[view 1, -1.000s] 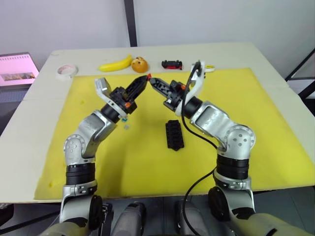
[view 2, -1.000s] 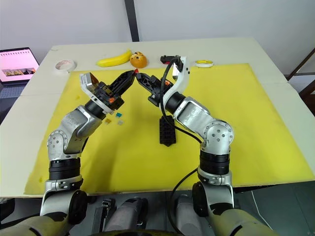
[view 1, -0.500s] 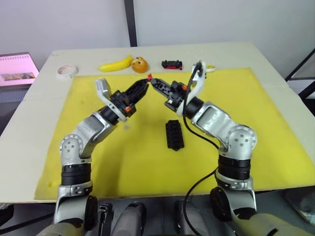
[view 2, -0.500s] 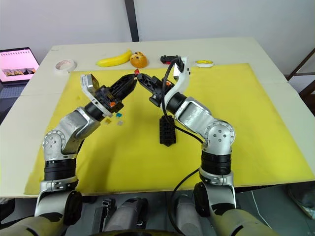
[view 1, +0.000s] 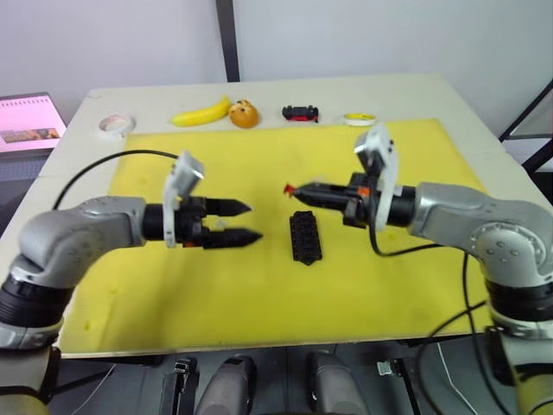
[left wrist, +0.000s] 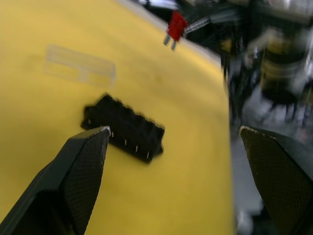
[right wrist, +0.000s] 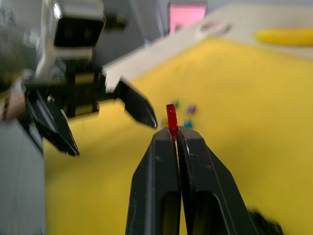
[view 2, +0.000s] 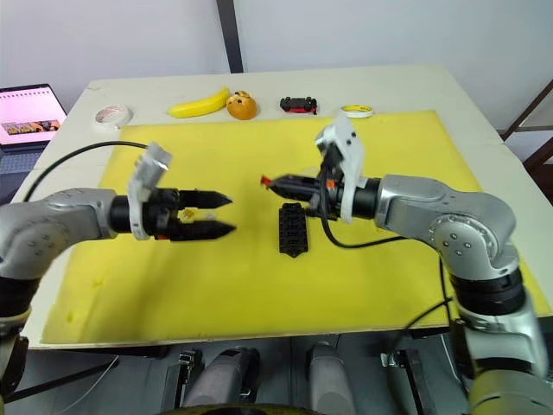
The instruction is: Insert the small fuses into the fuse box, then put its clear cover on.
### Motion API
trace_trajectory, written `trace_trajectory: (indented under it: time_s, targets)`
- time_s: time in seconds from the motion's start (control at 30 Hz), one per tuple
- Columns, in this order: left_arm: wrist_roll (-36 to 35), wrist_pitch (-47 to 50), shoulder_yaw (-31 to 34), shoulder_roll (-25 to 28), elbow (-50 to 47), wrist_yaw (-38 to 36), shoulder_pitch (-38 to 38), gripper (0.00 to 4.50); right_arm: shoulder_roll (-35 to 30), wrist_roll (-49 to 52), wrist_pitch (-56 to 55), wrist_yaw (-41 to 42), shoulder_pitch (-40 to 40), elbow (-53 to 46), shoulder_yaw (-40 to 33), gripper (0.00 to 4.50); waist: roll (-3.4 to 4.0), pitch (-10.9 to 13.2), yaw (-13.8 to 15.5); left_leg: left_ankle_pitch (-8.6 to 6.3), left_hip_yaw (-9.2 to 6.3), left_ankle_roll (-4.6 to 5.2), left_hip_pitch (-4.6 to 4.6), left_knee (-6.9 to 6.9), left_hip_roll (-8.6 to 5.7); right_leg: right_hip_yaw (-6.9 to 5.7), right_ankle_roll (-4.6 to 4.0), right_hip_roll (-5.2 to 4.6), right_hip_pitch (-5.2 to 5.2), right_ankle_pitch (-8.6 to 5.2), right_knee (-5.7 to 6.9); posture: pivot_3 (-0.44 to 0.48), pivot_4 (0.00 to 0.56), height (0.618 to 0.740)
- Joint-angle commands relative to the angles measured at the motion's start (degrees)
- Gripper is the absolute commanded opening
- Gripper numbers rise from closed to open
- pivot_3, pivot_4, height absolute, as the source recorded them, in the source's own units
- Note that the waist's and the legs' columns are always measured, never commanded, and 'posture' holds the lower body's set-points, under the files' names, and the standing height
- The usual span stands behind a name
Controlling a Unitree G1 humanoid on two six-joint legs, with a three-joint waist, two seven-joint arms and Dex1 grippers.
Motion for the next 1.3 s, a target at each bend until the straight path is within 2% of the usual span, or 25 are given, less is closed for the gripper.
trace_trajectory:
  time_s: [0.03, 0.27, 0.5, 1.3]
  targets:
    - [12.9, -12.3, -3.9, -1.2, -0.9, -6.9, 0.5, 4.46, -4.1, -11.9, -10.6, 12.7, 1.3, -1.3, 5.1, 0.0, -0.01, 0.0, 0.0, 0.0, 0.0, 0.01, 0.0, 0.01, 0.03, 0.0, 0.0, -0.01, 0.0, 0.0, -0.01, 0.0, 0.15, 0.74]
    - [24.5, -20.9, -6.8, -7.9, 1.5, -7.4, 1.4, 4.46, -5.2, -27.1, -24.1, 23.6, 4.2, 2.6, 10.8, 0.0, -0.08, 0.0, 0.3, -0.04, -0.07, 0.06, -0.17, 0.18, 0.04, -0.06, 0.02, -0.16, -0.06, 0.01, 0.0, 0.0, 0.15, 0.74]
    - [30.5, -25.0, -7.5, -11.8, 5.3, -8.8, 0.7, 4.46, -3.5, -33.1, -28.8, 27.9, 4.7, 6.2, 11.1, 0.0, -0.09, 0.1, 0.4, -0.04, -0.12, 0.08, -0.23, 0.29, 0.01, -0.13, 0.04, -0.2, -0.06, 0.02, 0.04, 0.0, 0.15, 0.74]
    - [34.5, -26.0, -6.7, -17.1, 6.6, -10.8, -0.3, 4.46, -1.2, -39.3, -32.8, 32.0, 6.7, 11.1, 8.7, 0.0, -0.08, 0.1, 0.4, 0.0, -0.14, 0.0, -0.25, 0.51, 0.0, -0.15, 0.04, -0.19, -0.06, 0.02, 0.17, 0.0, 0.15, 0.74]
